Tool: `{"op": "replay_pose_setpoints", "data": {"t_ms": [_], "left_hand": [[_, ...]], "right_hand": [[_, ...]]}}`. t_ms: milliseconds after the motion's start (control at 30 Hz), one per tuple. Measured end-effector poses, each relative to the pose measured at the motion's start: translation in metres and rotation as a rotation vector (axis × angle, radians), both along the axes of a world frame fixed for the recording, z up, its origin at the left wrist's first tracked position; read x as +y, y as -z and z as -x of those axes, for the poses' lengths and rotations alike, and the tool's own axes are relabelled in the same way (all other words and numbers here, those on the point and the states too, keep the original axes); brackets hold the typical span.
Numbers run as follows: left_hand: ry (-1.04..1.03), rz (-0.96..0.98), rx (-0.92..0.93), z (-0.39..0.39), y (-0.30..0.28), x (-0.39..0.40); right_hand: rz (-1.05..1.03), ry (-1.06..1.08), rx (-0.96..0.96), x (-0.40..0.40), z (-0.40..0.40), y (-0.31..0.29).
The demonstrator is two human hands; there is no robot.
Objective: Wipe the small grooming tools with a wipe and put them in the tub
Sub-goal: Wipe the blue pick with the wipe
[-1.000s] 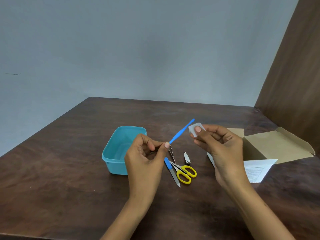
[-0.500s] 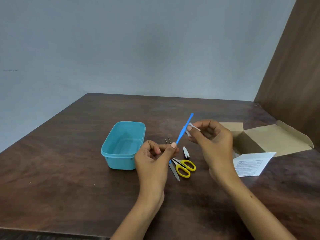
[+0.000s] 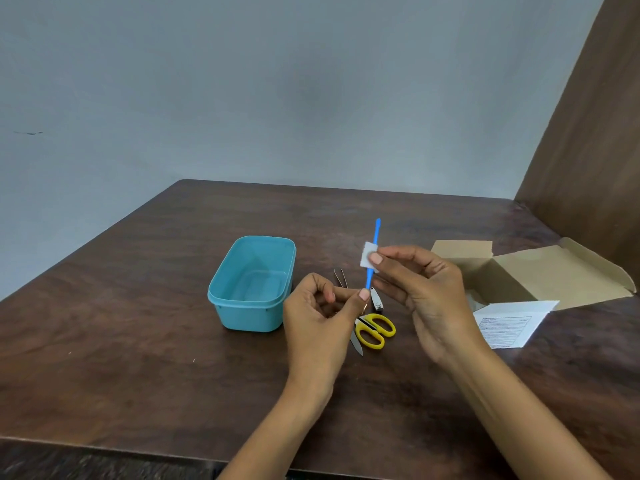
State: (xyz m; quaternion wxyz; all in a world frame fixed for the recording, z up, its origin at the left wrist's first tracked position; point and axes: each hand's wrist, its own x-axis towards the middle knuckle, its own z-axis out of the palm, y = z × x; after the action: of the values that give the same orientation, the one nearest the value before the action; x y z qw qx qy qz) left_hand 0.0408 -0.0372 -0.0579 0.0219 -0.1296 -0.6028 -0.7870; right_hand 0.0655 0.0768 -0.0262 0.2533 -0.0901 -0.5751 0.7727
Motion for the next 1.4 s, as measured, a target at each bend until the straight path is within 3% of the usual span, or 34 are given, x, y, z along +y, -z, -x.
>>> {"op": "replay_pose_setpoints", "data": {"t_ms": [167,400,733,933,1400], "left_hand": [[0.042,0.071,0.035,0.003,0.0,-0.003],[0.005,0.049,0.0,0.015,-0.016,-0.004],[-0.009,0.027,-0.04,0.021,-0.012,-0.002],[0.045,-0.082,-0.092,0.019,-0.012,-0.001],[0.162,-0.096,-0.187,0.023,-0.013,-0.003]], "right_hand": [[-0.101,-0.004,0.008,0.003,0.002,0.0],[-0.491,-0.113,-0.084,0.011,0.001,0.0],[-0.706,-0.059,-0.094,0.013,-0.002,0.008],[-0.842,-0.041,-0.164,0.018,-0.016,0.01],[-0.505,-0.102,-0.169,0.01,-0.017,0.004]]}}
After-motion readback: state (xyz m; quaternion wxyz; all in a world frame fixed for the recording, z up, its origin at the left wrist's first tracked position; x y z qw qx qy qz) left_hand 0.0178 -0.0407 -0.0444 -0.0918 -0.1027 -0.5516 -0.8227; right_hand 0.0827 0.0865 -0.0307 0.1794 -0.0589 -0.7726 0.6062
